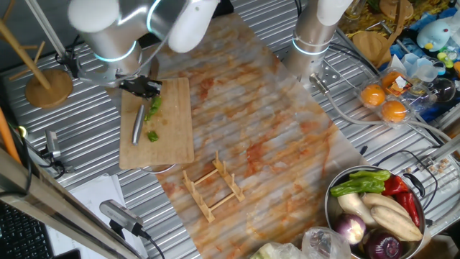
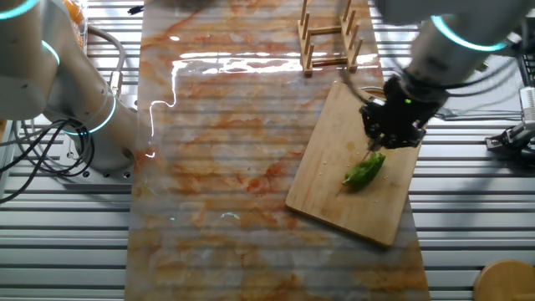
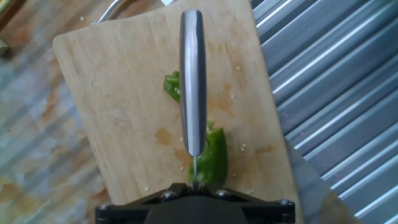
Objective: Chop the chili peppers
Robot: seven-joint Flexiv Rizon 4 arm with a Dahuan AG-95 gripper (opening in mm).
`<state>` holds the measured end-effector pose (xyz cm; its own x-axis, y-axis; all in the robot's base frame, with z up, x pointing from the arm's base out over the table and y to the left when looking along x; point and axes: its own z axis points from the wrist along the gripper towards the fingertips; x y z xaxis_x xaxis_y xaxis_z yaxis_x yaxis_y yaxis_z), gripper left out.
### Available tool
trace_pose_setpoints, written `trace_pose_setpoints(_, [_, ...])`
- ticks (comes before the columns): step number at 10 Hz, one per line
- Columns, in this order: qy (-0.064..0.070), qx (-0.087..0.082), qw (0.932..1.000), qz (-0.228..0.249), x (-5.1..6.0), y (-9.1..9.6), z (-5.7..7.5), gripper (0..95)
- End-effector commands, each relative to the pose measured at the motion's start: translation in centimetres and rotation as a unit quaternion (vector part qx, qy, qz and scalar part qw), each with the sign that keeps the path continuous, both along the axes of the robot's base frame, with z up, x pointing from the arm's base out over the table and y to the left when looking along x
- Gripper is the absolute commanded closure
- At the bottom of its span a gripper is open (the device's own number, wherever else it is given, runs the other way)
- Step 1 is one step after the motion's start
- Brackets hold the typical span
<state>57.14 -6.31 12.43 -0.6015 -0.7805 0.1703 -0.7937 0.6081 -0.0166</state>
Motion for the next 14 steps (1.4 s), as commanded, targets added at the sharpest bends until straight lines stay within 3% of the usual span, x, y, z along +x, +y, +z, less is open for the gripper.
trace_pose_setpoints(1, [-0.032, -0.001, 0.9995, 0.007, 0.5, -0.2, 0.2, 95.0])
trace_pose_setpoints(3, [-0.039, -0.001, 0.9992, 0.007, 1.1, -0.3, 0.2, 95.0])
trace_pose_setpoints(7, [-0.056, -0.01, 0.9983, 0.013, 1.7, -0.5, -1.3, 95.0])
trace_pose_setpoints(14, [-0.067, -0.002, 0.9977, -0.004, 1.0, -0.7, -1.6, 95.0])
